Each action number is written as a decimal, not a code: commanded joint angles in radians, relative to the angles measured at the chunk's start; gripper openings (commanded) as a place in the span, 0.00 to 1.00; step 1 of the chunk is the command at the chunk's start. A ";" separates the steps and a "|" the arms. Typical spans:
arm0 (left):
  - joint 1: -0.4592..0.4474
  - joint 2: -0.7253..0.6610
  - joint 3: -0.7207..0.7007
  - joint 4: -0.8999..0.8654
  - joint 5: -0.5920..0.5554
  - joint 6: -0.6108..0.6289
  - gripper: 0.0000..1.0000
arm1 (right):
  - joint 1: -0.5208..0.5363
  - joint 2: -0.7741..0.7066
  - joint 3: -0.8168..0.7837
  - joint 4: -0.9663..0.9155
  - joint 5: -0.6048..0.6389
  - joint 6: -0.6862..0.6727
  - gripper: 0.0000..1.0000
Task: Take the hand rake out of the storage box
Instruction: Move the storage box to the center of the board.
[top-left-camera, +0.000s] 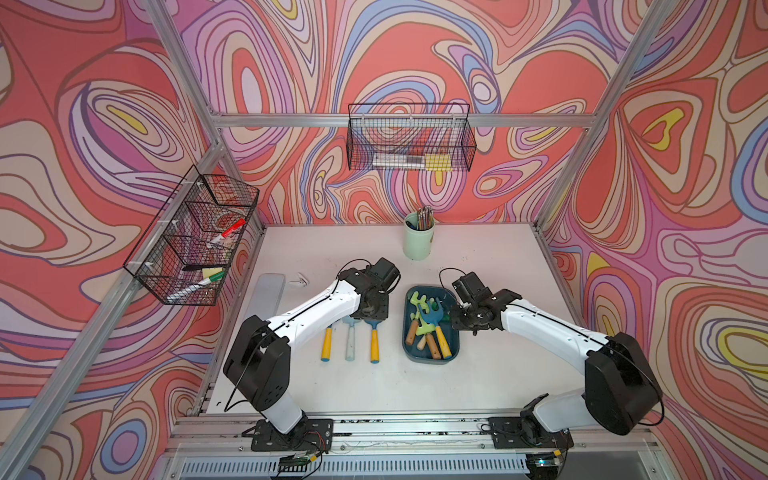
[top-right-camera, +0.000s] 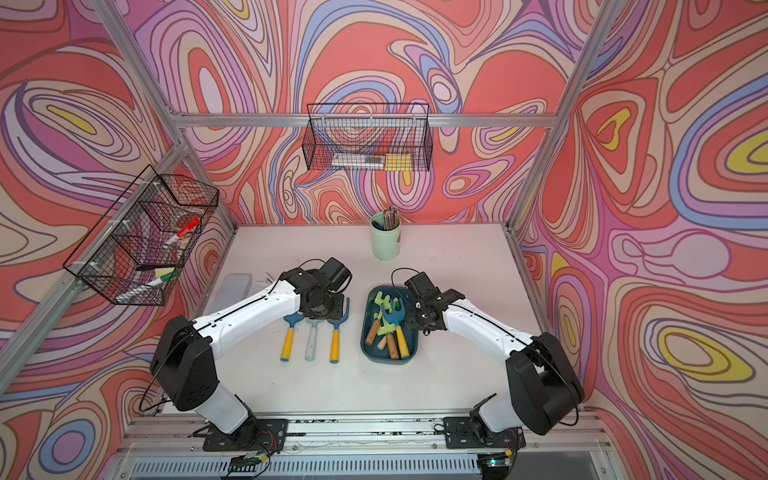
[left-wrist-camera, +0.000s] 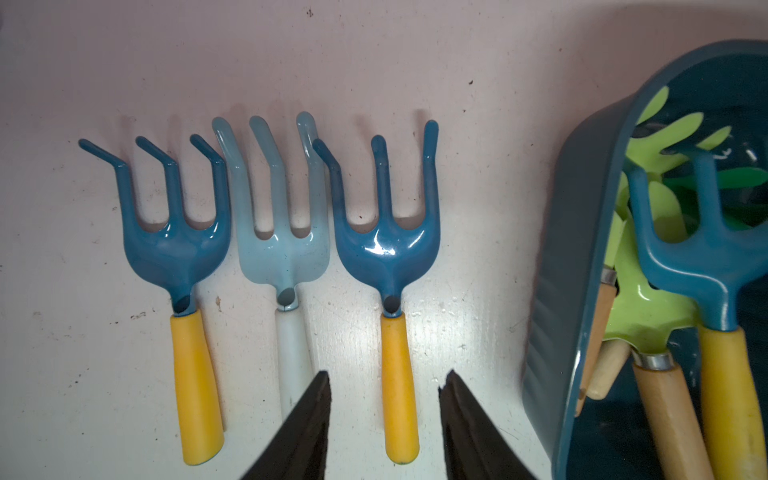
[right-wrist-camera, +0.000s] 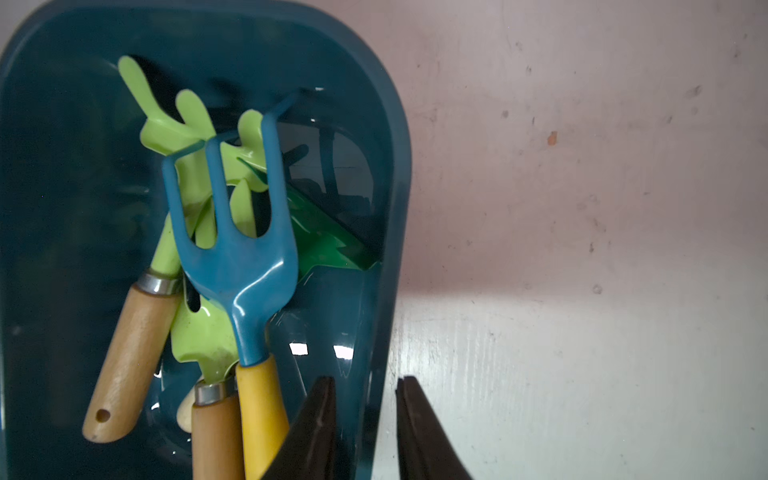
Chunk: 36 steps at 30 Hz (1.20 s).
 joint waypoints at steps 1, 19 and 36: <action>0.004 -0.007 0.046 -0.030 -0.017 0.021 0.47 | -0.014 0.013 -0.022 0.012 0.003 -0.008 0.22; 0.000 0.004 0.121 -0.040 0.012 0.048 0.47 | -0.156 -0.042 -0.027 -0.086 0.129 -0.068 0.08; -0.080 0.140 0.413 -0.129 0.040 0.088 0.47 | -0.340 0.105 0.118 -0.077 0.052 -0.294 0.09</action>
